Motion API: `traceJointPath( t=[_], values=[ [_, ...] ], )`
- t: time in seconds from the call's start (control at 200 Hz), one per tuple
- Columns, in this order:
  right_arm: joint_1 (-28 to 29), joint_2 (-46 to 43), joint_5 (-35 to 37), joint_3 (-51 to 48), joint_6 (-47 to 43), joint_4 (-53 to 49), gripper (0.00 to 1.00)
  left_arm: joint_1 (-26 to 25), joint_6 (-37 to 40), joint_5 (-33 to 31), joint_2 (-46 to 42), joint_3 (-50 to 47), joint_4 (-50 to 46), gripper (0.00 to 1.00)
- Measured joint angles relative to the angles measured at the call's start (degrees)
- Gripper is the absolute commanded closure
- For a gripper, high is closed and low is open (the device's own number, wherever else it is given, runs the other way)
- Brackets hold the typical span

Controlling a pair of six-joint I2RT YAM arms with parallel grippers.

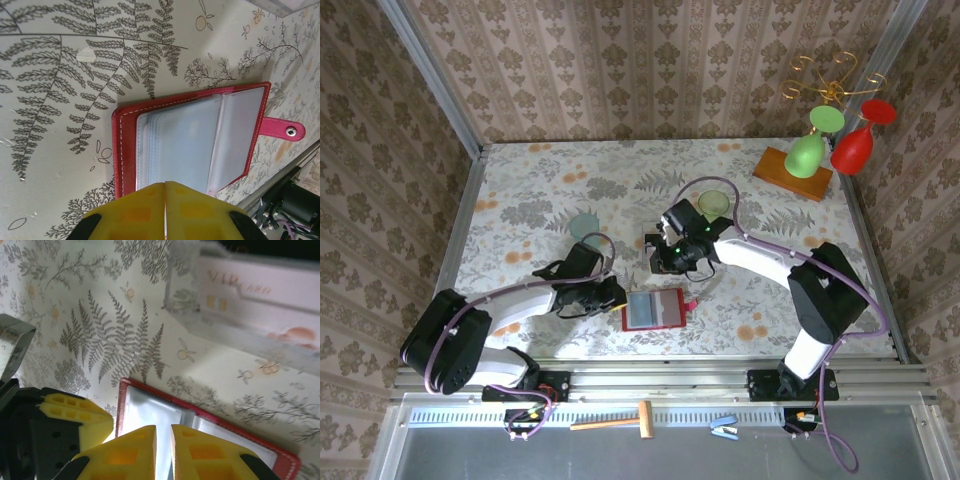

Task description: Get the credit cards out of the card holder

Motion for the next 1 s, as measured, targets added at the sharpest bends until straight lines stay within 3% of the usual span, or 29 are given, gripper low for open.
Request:
traceJointPath(
  t=[1.0],
  values=[
    [7.1,2.4,-3.6,-3.8,9.8,4.7,0.75,-0.4,-0.4,-0.5,2.3,-2.4,2.1,0.92]
  ],
)
